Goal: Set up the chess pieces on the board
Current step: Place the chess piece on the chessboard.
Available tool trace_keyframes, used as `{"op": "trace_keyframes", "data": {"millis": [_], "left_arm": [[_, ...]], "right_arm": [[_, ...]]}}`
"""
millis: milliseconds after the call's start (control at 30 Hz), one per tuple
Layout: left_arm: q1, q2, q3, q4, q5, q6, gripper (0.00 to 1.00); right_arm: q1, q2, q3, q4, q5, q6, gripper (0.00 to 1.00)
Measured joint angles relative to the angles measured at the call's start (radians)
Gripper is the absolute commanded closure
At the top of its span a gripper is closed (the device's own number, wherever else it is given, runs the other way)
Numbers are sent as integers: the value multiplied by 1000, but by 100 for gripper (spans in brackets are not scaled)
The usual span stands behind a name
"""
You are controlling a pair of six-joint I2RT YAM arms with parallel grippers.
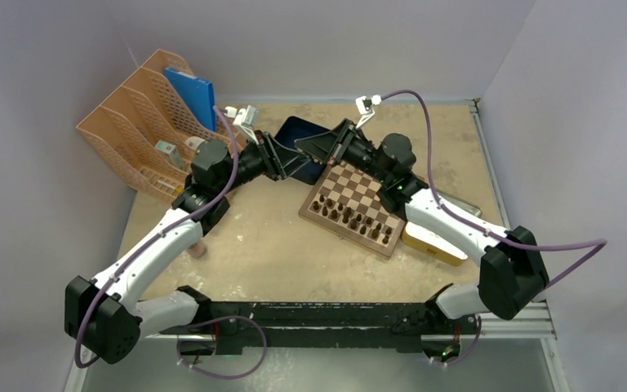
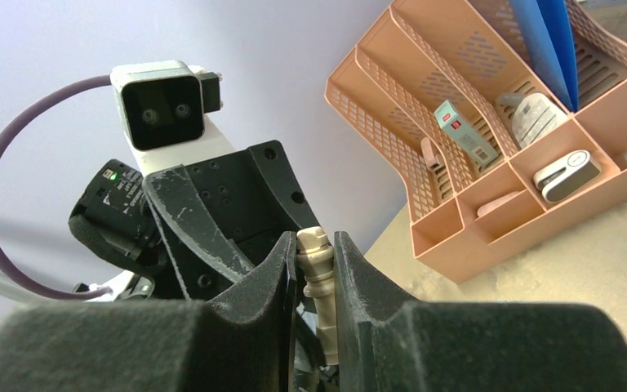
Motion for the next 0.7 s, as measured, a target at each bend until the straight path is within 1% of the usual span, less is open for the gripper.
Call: {"op": "trace_keyframes", "data": {"millis": [133, 200, 233, 333, 433, 700], "left_arm": [[0, 13, -4, 23, 20, 2, 91], [0, 13, -8, 30, 25, 9, 98], [0, 13, -13, 31, 26, 19, 100], [0, 7, -21, 14, 33, 74, 100], [-1, -3, -20, -43, 39, 170, 100], [0, -72, 19, -295, 42, 503, 100]], "right_arm": [[0, 0, -7, 14, -10, 10, 82], [0, 0, -14, 22, -15, 10, 80], [-1, 0, -17, 23, -20, 8, 77], [-5, -1, -26, 15, -48, -20, 71], [-6, -18, -35, -27, -80, -80, 64], [-8, -120, -8, -277, -105, -317, 48]]}}
